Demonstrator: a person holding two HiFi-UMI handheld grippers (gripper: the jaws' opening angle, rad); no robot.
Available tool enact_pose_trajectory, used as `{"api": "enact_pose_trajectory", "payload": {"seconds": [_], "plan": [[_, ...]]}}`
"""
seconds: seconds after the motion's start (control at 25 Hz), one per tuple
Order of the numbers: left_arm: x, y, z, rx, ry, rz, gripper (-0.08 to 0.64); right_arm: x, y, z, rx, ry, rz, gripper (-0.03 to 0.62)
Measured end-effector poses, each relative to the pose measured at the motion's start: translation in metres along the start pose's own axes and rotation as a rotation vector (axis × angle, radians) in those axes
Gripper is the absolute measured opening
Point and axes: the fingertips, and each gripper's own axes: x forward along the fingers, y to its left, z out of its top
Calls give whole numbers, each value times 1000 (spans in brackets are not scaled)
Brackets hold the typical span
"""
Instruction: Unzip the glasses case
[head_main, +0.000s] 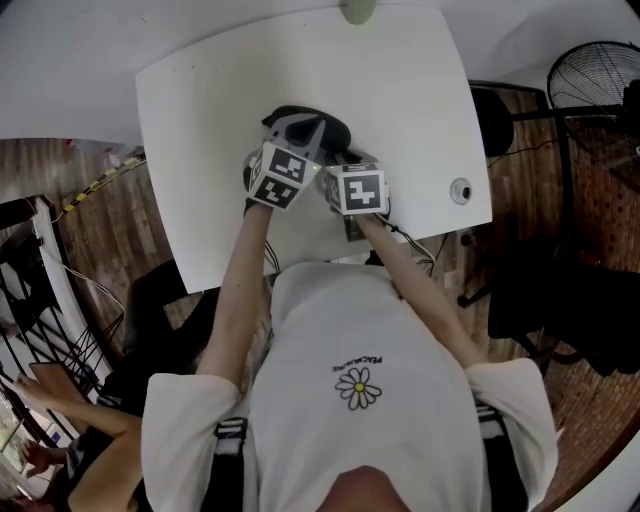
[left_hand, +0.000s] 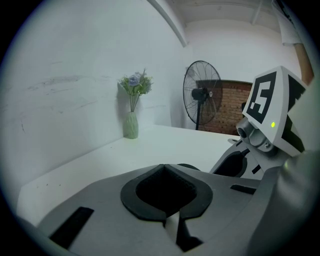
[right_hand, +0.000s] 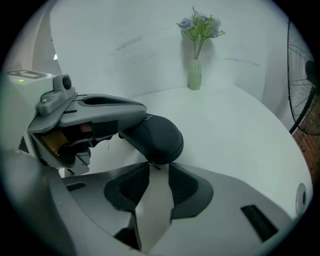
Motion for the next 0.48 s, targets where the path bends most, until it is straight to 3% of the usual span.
{"api": "enact_pose_trajectory", "payload": {"seconds": [0.08, 0.12, 0.16, 0.48], "plan": [[0, 1, 1, -4, -4, 3, 14, -1, 5, -1, -10, 1, 25, 88], [1, 1, 1, -5, -6, 4, 14, -2, 9, -2, -30, 5, 33, 23], [1, 0, 1, -4, -6, 5, 14, -3, 12, -2, -57, 7, 34, 12], [1, -4, 0, 32, -10, 36, 14, -10, 6, -8, -165, 7, 29, 8]]}}
